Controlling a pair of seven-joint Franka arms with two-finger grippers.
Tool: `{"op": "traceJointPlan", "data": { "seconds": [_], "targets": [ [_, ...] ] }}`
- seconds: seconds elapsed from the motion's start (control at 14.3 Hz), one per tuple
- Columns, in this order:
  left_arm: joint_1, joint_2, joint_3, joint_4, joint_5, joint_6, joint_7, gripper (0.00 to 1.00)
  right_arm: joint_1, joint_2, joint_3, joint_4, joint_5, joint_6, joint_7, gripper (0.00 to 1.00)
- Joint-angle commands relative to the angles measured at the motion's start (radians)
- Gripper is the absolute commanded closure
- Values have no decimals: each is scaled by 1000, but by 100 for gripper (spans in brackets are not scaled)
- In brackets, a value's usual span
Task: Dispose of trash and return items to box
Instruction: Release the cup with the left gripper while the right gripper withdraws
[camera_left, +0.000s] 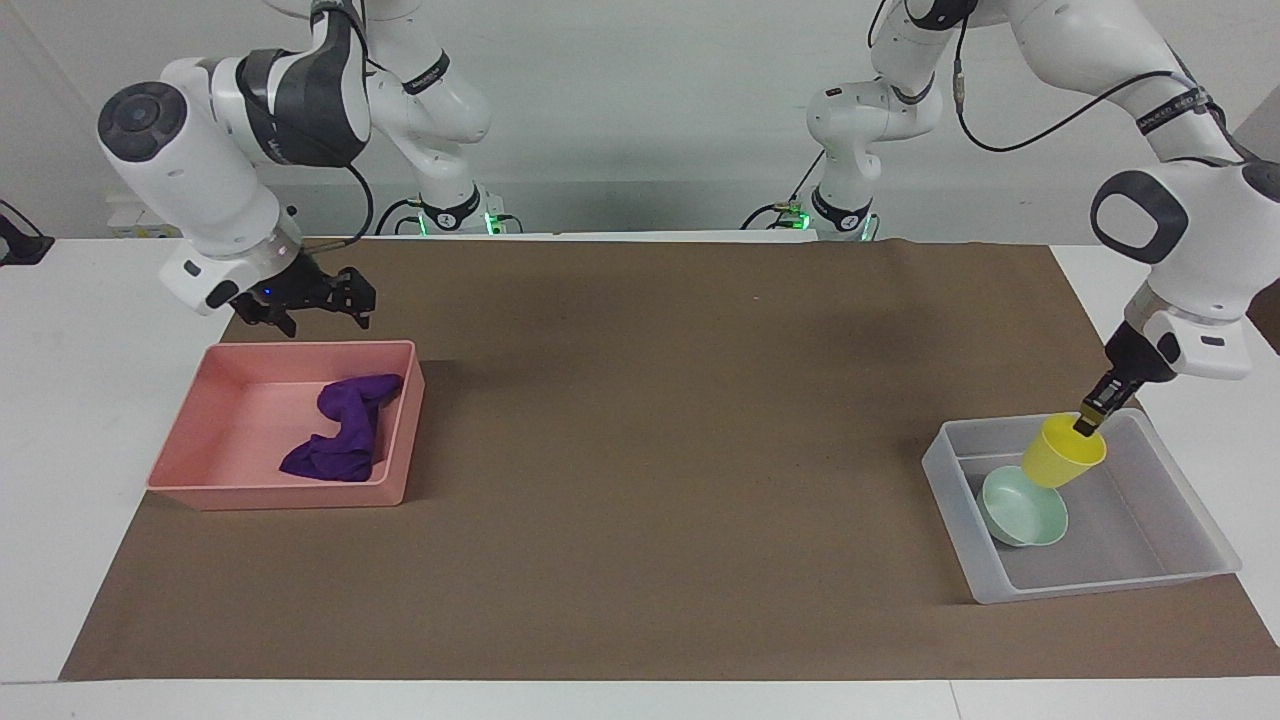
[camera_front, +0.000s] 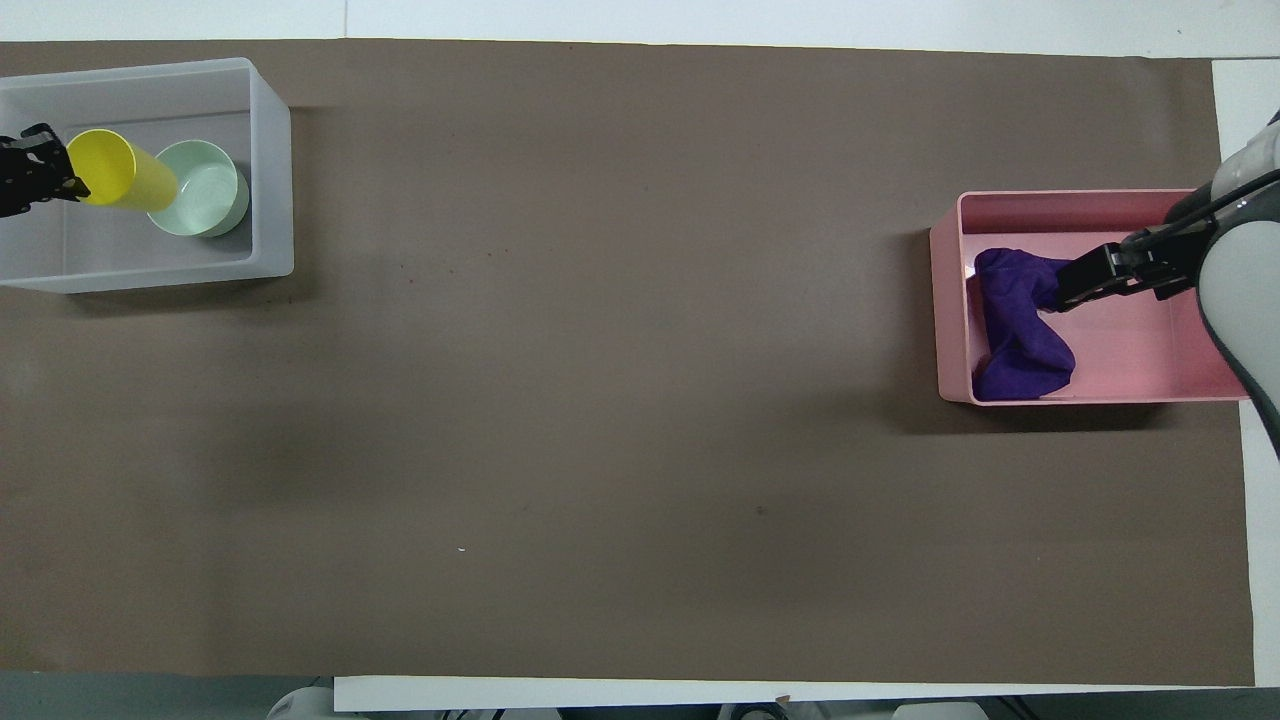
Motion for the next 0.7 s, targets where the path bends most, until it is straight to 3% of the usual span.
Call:
{"op": "traceJointPlan", "data": {
  "seconds": [0.0, 0.14, 0.21, 0.35, 0.42, 0.63],
  "targets": [
    [-8, 72, -8, 26, -5, 16, 1, 100, -10, -40, 8, 11, -7, -48, 10, 1],
    [-9, 86, -8, -9, 0, 45, 7, 100, -14, -68, 5, 13, -3, -80, 8, 1],
    [-9, 85, -8, -20, 0, 47, 30, 91, -14, -77, 5, 11, 3, -83, 7, 1],
    [-12, 80, -8, -11, 4, 18, 47, 11, -9, -80, 7, 5, 8, -83, 10, 1],
    [-22, 63, -8, -5, 4, -17, 41, 0, -7, -83, 8, 5, 11, -83, 10, 1],
    [-44, -88, -12, 3, 6, -187, 49, 0, 29, -93, 10, 1, 12, -75, 57, 1]
  ]
}}
